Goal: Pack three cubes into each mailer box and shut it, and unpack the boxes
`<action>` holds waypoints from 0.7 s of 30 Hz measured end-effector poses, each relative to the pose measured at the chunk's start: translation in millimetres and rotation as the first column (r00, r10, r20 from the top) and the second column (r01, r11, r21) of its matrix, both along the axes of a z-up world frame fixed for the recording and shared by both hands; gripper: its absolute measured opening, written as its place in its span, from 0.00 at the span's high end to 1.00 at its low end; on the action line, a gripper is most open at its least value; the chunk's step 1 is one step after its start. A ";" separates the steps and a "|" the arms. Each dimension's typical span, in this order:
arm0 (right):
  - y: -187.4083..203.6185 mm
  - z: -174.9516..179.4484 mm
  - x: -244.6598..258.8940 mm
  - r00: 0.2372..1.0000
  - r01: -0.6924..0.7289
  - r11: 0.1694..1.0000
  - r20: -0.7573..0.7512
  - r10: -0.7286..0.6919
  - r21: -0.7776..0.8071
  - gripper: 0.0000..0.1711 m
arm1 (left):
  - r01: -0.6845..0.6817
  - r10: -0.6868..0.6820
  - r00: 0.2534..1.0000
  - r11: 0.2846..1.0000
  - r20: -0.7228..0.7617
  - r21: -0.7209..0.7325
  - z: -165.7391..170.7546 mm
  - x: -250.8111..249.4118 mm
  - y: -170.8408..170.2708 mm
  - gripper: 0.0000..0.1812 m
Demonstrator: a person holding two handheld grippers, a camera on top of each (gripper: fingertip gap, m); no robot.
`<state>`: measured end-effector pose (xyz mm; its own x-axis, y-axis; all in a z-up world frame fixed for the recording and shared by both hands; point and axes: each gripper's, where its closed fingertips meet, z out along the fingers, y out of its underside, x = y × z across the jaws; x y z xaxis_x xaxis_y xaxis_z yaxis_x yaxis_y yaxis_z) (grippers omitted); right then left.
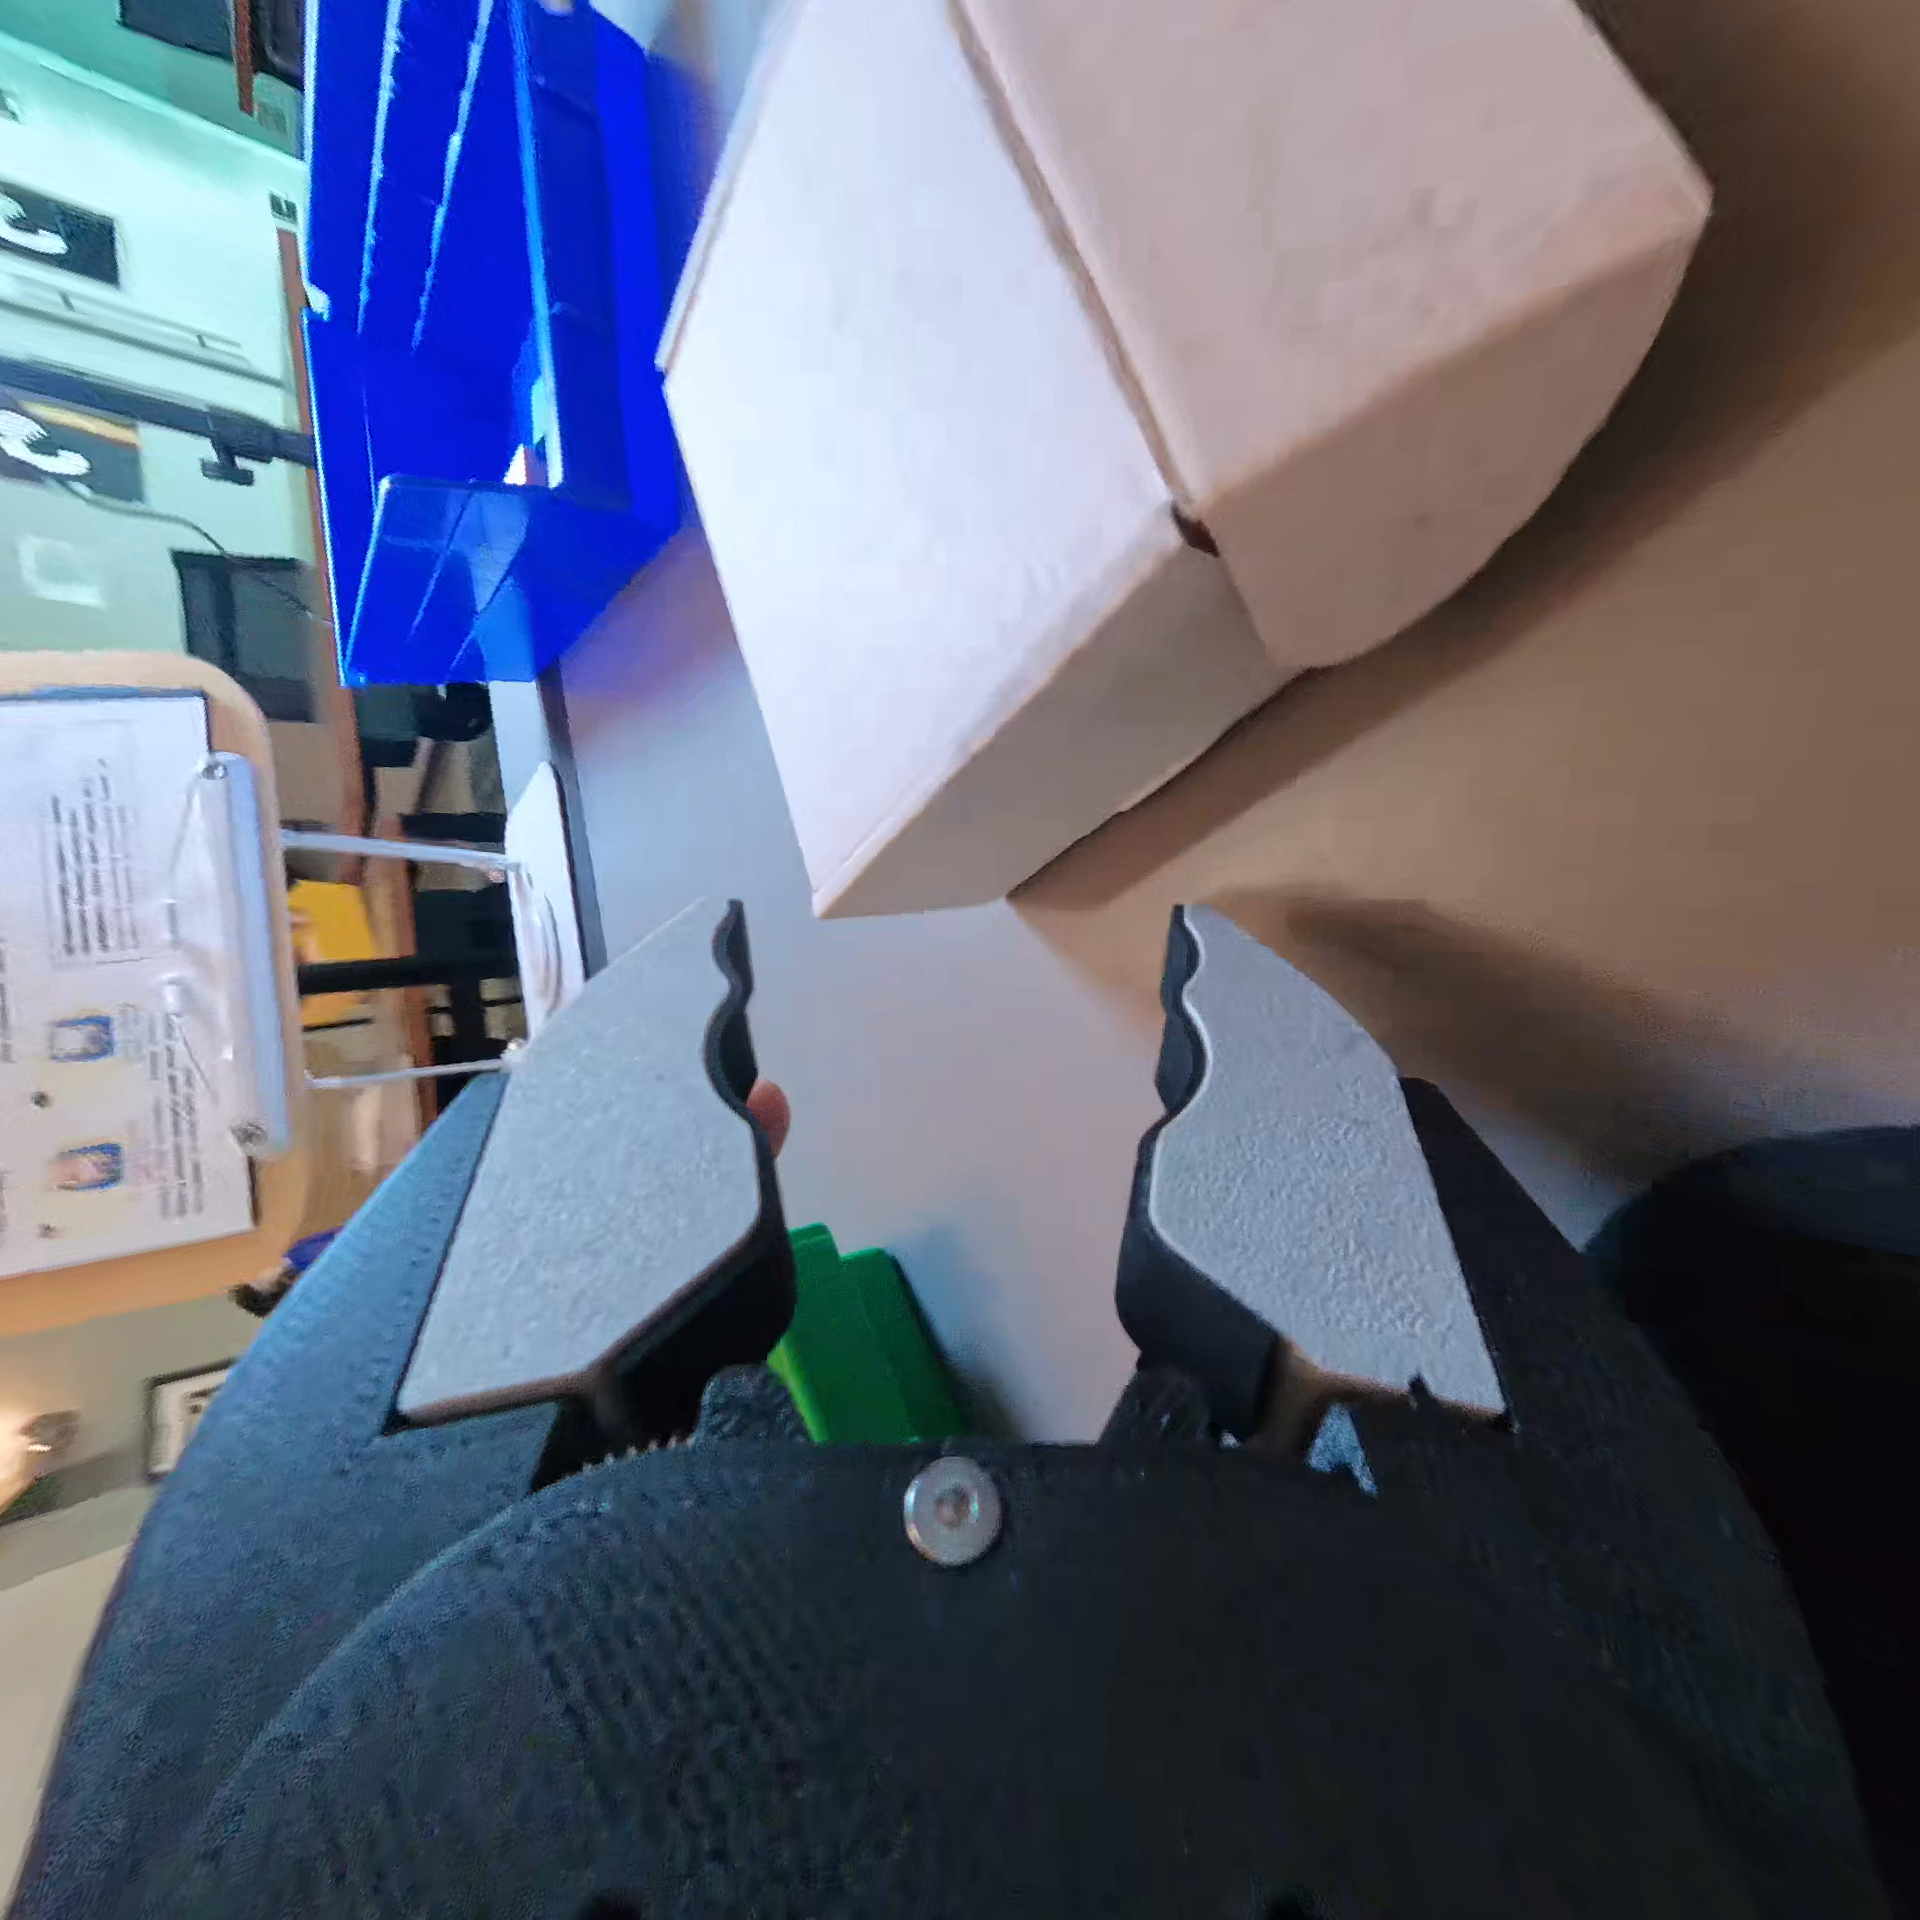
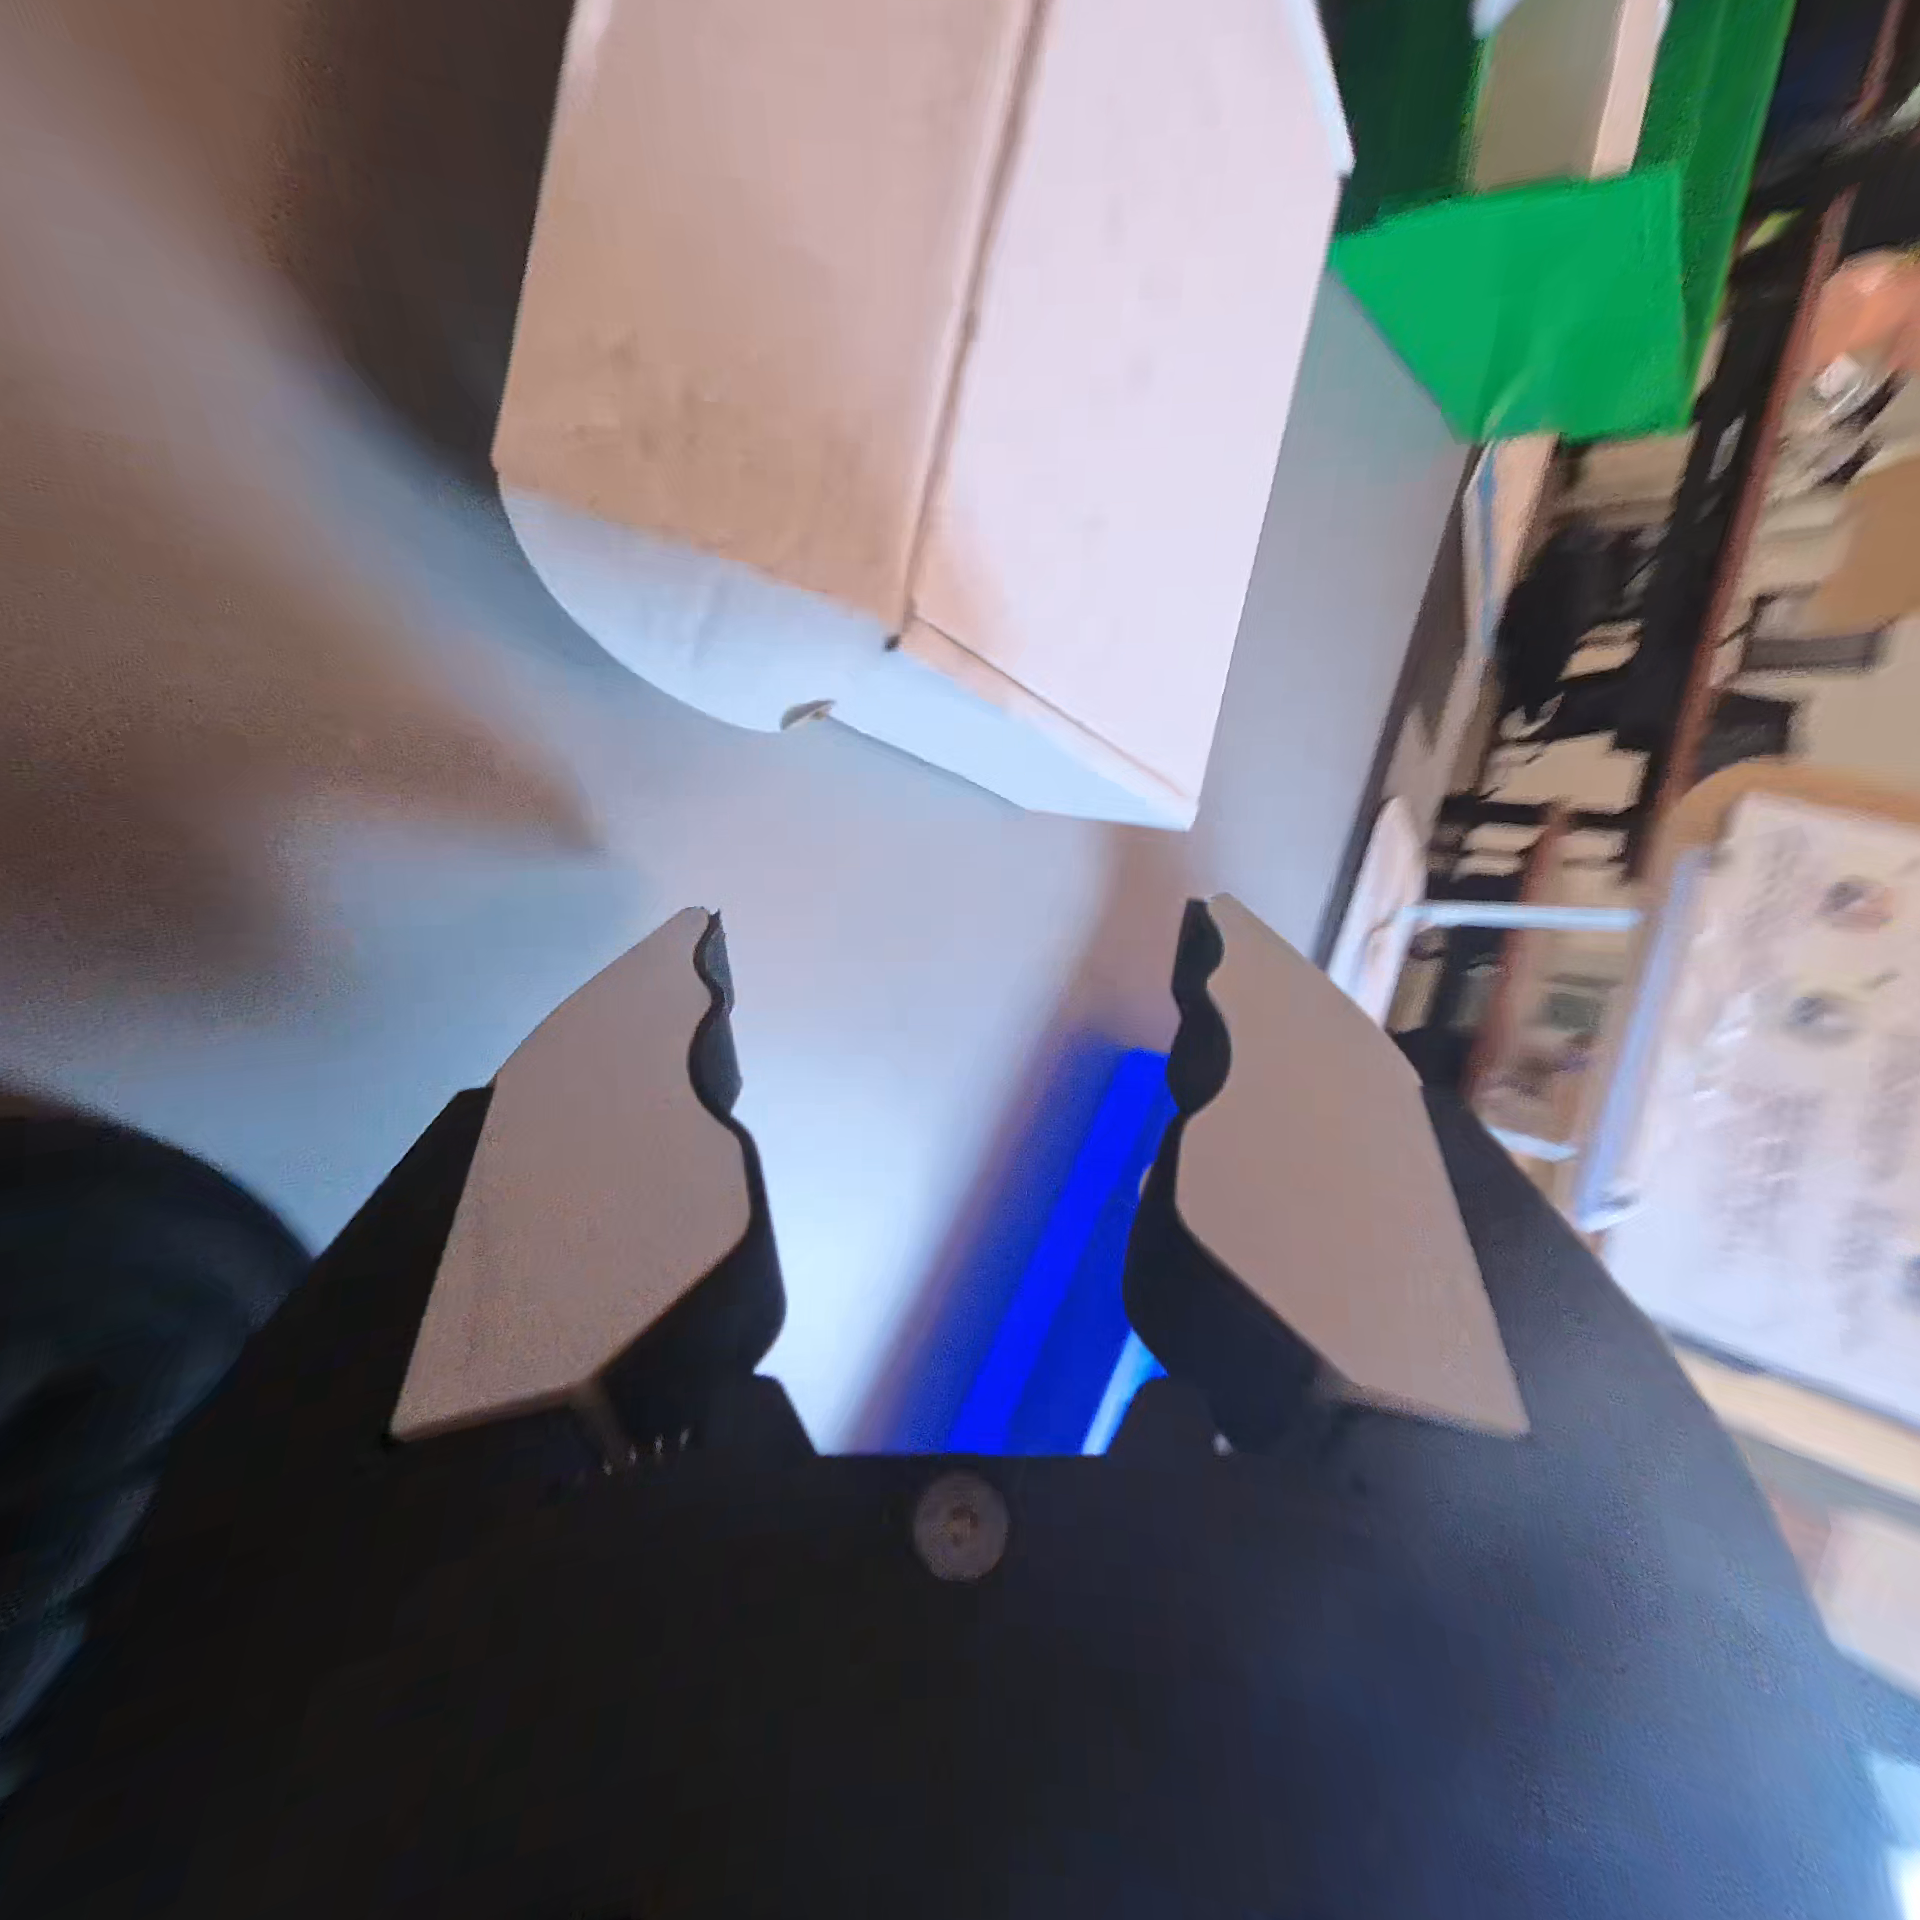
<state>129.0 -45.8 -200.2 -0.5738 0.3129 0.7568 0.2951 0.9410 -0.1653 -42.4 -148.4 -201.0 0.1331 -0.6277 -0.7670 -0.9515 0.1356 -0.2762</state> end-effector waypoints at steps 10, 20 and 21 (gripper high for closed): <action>-40.8 0.9 -21.7 0.982 -0.122 0.980 0.126 0.142 -0.157 0.61 | 0.130 -0.087 0.975 0.970 0.203 -0.208 -1.3 45.1 -4.0 0.65; -43.1 37.8 -2.1 0.906 0.309 0.331 0.382 0.182 -0.892 0.71 | 0.376 0.150 0.697 0.757 0.701 -0.535 47.3 51.1 -7.6 0.69; -41.5 36.1 -3.9 0.909 0.313 0.279 0.371 0.189 -0.908 0.71 | 0.381 0.166 0.700 0.736 0.694 -0.560 37.8 51.6 -8.4 0.69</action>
